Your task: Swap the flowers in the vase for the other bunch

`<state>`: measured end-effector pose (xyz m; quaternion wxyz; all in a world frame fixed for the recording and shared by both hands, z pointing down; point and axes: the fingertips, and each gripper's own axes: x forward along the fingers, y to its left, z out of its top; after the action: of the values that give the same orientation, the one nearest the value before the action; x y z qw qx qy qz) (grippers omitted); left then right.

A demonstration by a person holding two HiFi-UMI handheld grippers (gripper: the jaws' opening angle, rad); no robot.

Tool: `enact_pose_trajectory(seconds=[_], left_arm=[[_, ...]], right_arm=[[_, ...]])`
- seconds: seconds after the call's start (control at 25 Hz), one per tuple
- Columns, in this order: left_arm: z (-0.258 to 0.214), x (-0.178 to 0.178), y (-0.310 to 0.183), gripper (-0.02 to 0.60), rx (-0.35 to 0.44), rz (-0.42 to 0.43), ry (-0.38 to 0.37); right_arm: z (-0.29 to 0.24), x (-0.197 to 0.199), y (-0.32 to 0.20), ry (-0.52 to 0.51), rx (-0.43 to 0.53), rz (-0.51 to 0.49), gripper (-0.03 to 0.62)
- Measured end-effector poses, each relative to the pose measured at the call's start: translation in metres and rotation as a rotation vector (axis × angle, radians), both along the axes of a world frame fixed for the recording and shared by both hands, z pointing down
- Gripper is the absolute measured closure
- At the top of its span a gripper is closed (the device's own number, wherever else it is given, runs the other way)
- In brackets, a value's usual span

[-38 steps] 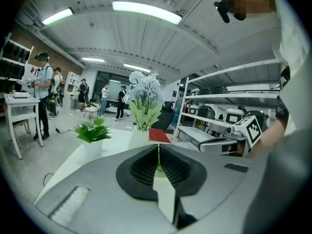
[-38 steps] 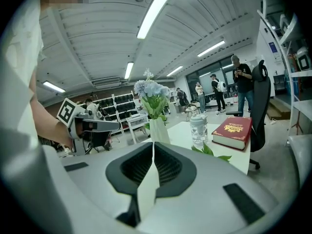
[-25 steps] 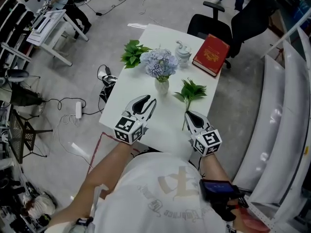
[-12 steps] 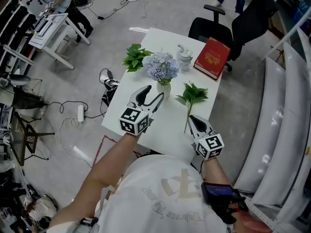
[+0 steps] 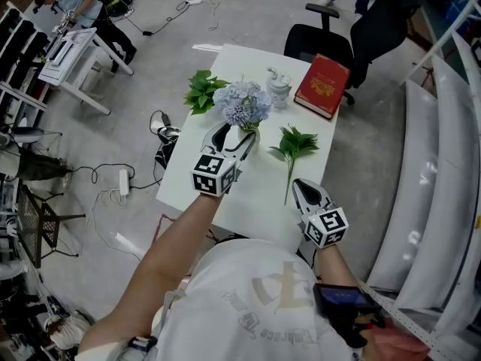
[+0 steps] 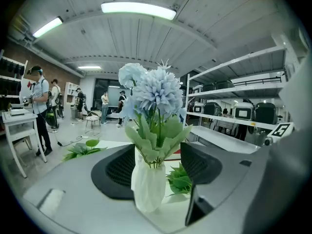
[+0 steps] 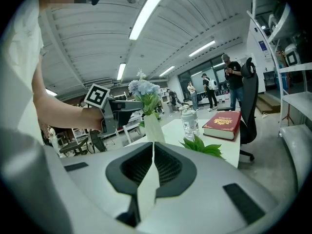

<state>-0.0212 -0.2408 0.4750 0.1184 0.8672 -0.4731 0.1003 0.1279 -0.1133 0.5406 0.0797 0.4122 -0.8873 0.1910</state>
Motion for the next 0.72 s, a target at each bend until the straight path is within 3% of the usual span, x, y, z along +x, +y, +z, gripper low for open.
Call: enact_pose_trajectory(seconds=[0.28, 0.52, 0.72], left_arm=[[0.006, 0.006, -0.017, 0.288, 0.016, 0.013, -0.06], [0.006, 0.011, -0.025, 0.291, 0.009, 0.009, -0.068], [0.003, 0.01, -0.027, 0.388, 0.028, 0.001, -0.084]], right_arm=[[0.002, 0.01, 0.003, 0.002, -0.007, 0.035, 0.583], [0.004, 0.014, 0.004, 0.002, -0.014, 0.052, 0.583], [0.004, 0.015, 0.005, 0.003, -0.019, 0.063, 0.583]])
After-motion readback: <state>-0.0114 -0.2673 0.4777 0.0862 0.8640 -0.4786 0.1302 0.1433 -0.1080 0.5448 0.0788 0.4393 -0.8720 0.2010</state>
